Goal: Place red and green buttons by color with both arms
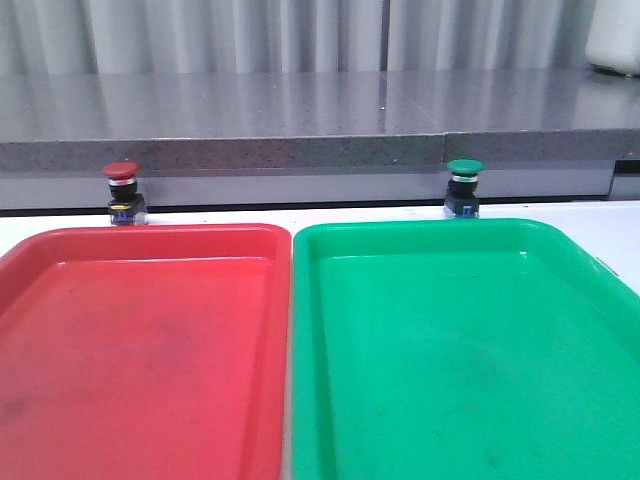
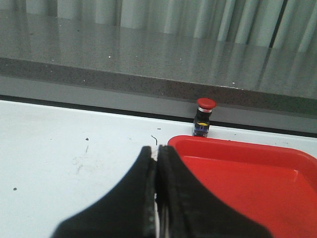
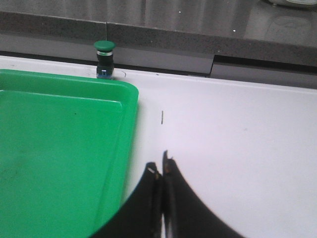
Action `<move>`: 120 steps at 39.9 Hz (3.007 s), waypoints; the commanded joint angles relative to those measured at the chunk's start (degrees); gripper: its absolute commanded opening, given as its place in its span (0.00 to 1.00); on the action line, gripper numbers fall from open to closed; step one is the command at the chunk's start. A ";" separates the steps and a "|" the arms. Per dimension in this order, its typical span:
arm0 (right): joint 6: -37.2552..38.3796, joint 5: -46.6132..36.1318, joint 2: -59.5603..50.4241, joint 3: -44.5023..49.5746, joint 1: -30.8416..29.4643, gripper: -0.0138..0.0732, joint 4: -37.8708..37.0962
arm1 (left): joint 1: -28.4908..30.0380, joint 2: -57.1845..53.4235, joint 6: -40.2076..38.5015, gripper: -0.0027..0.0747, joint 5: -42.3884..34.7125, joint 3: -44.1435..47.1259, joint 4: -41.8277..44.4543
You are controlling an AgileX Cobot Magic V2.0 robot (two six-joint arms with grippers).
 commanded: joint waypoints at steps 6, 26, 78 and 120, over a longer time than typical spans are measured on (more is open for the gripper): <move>-0.21 -4.93 -0.83 -0.59 -0.30 0.02 0.27 | -0.03 -0.89 -0.08 0.01 -4.90 1.35 -0.59; -0.21 -6.31 -0.83 -0.59 -0.30 0.02 0.27 | -0.03 -0.89 -0.08 0.01 -4.90 1.35 -0.59; -0.21 3.39 24.85 -33.59 -0.30 0.02 0.39 | -0.03 26.56 2.54 0.01 1.38 -31.32 2.20; -0.21 4.24 24.99 -33.59 -0.30 0.86 0.39 | -0.25 31.69 2.54 0.83 -1.54 -31.84 -0.74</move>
